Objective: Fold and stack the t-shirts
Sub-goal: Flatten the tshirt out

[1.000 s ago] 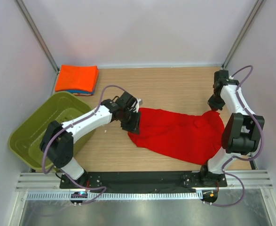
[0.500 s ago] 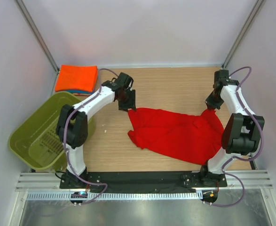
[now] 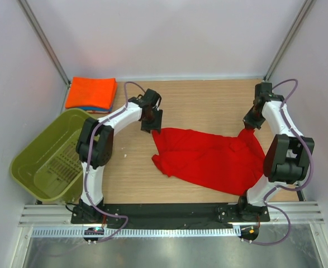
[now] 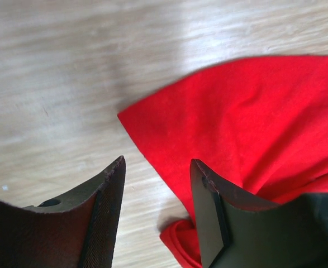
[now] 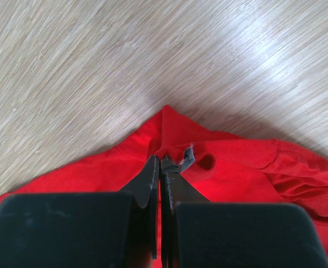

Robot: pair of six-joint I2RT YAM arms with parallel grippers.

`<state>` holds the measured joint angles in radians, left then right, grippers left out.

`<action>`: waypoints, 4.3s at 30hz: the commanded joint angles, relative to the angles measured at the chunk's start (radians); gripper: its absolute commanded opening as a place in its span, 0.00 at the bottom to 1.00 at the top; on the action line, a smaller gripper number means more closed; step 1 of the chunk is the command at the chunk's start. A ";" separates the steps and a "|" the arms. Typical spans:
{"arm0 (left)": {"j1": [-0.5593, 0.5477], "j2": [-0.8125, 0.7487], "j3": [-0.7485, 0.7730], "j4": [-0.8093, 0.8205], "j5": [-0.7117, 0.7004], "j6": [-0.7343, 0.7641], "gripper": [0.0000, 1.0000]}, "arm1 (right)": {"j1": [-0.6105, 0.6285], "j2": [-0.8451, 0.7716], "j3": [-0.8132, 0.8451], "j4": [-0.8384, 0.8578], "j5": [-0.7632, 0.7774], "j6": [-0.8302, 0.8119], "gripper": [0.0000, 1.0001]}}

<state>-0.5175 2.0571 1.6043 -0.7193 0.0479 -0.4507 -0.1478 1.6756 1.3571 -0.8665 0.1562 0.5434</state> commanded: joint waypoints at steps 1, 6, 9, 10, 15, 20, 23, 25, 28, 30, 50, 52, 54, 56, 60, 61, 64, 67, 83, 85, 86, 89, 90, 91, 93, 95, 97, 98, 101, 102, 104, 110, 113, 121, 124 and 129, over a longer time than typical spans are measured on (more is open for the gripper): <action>0.030 0.031 0.043 0.052 0.052 0.099 0.52 | -0.001 -0.050 -0.010 0.034 -0.021 -0.016 0.01; 0.033 0.074 0.055 0.055 0.063 0.135 0.52 | -0.001 -0.050 -0.016 0.040 -0.023 -0.016 0.01; 0.033 0.097 0.057 0.064 0.064 0.150 0.51 | -0.001 -0.054 -0.019 0.041 -0.026 -0.017 0.01; 0.033 0.103 0.059 0.069 0.075 0.155 0.51 | -0.001 -0.056 -0.023 0.043 -0.026 -0.019 0.01; 0.033 0.118 0.054 0.083 0.110 0.172 0.47 | -0.002 -0.053 -0.026 0.041 -0.024 -0.017 0.01; 0.033 0.098 0.034 0.080 0.113 0.175 0.35 | -0.001 -0.053 -0.021 0.038 -0.018 -0.014 0.01; 0.031 0.083 0.040 0.063 0.093 0.172 0.15 | -0.001 -0.054 -0.010 0.032 -0.006 -0.002 0.01; 0.033 0.074 0.084 0.029 0.032 0.156 0.00 | -0.001 -0.054 0.008 0.015 0.020 0.019 0.01; 0.033 0.028 0.185 -0.074 -0.093 0.124 0.00 | -0.006 -0.062 0.097 -0.031 0.029 0.017 0.01; 0.033 -0.029 0.236 -0.123 -0.140 0.113 0.00 | -0.013 -0.083 0.166 -0.055 0.031 0.018 0.01; 0.031 -0.681 0.281 -0.172 -0.409 0.038 0.00 | -0.095 -0.589 0.545 -0.058 0.223 0.064 0.01; 0.031 -0.754 0.264 -0.160 -0.358 0.035 0.00 | -0.095 -0.605 0.591 -0.089 0.207 0.069 0.01; 0.028 -0.787 0.269 -0.166 -0.335 0.030 0.00 | -0.095 -0.616 0.626 -0.123 0.204 0.070 0.01; 0.030 -0.821 0.284 -0.180 -0.304 0.027 0.00 | -0.095 -0.622 0.668 -0.161 0.206 0.070 0.01; 0.028 -0.845 0.324 -0.213 -0.267 0.020 0.00 | -0.095 -0.636 0.772 -0.189 0.210 0.070 0.01; 0.030 -0.850 0.335 -0.222 -0.241 0.015 0.00 | -0.095 -0.626 0.801 -0.195 0.206 0.067 0.01; 0.030 -0.874 0.378 -0.221 -0.183 -0.006 0.00 | -0.095 -0.613 0.924 -0.229 0.186 0.063 0.01; 0.030 -0.923 0.393 -0.192 -0.109 -0.042 0.00 | -0.095 -0.651 0.982 -0.239 0.209 0.061 0.01; 0.030 -1.013 0.172 -0.124 -0.088 -0.102 0.00 | -0.072 -0.775 0.782 -0.125 0.240 0.067 0.01; 0.031 -0.971 0.151 -0.112 -0.118 -0.095 0.00 | -0.072 -0.732 0.654 -0.037 0.214 0.052 0.01; 0.031 -0.919 0.149 -0.108 -0.162 -0.082 0.00 | -0.070 -0.717 0.605 0.007 0.192 0.037 0.01; 0.037 -0.807 0.178 -0.094 -0.245 -0.046 0.00 | -0.070 -0.631 0.426 0.187 0.125 0.006 0.01; 0.054 -0.725 0.195 -0.082 -0.249 -0.034 0.00 | -0.072 -0.599 0.360 0.269 0.099 -0.003 0.01; 0.063 -0.688 0.200 -0.063 -0.249 -0.029 0.00 | -0.072 -0.573 0.329 0.314 0.079 -0.017 0.01; 0.105 -0.565 0.212 -0.003 -0.231 -0.023 0.00 | -0.072 -0.472 0.256 0.454 -0.016 -0.060 0.01; 0.134 -0.479 0.230 0.047 -0.221 -0.020 0.00 | -0.072 -0.372 0.214 0.549 -0.085 -0.077 0.01; 0.174 -0.365 0.264 0.086 -0.203 -0.017 0.00 | -0.072 -0.299 0.177 0.667 -0.194 -0.100 0.01; 0.188 -0.333 0.276 0.099 -0.189 -0.016 0.00 | -0.072 -0.265 0.174 0.697 -0.219 -0.106 0.01; 0.229 -0.201 0.336 0.161 -0.131 -0.005 0.00 | -0.072 -0.133 0.172 0.796 -0.317 -0.115 0.01; 0.237 -0.174 0.353 0.167 -0.125 0.003 0.00 | -0.072 -0.078 0.174 0.831 -0.340 -0.112 0.01; 0.243 -0.100 0.397 0.190 -0.108 0.033 0.00 | -0.072 -0.038 0.171 0.859 -0.378 -0.100 0.01; 0.247 -0.043 0.448 0.192 -0.076 0.070 0.00 | -0.072 0.007 0.193 0.876 -0.365 -0.097 0.01; 0.247 -0.112 0.439 0.185 -0.075 0.057 0.00 | -0.072 -0.036 0.285 0.734 -0.313 -0.100 0.01; 0.205 -0.484 0.344 0.159 -0.158 0.076 0.00 | -0.082 -0.279 0.580 0.259 -0.060 -0.089 0.01; 0.146 -0.654 0.286 0.169 -0.235 0.104 0.00 | -0.084 -0.398 0.625 0.143 -0.046 -0.076 0.01; 0.106 -0.846 0.210 0.143 -0.235 0.092 0.00 | -0.084 -0.620 0.642 0.040 -0.001 -0.057 0.01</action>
<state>-0.4171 1.2617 1.8622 -0.5648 -0.1280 -0.3756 -0.2249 1.1507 1.9800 -0.7052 0.0803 0.4740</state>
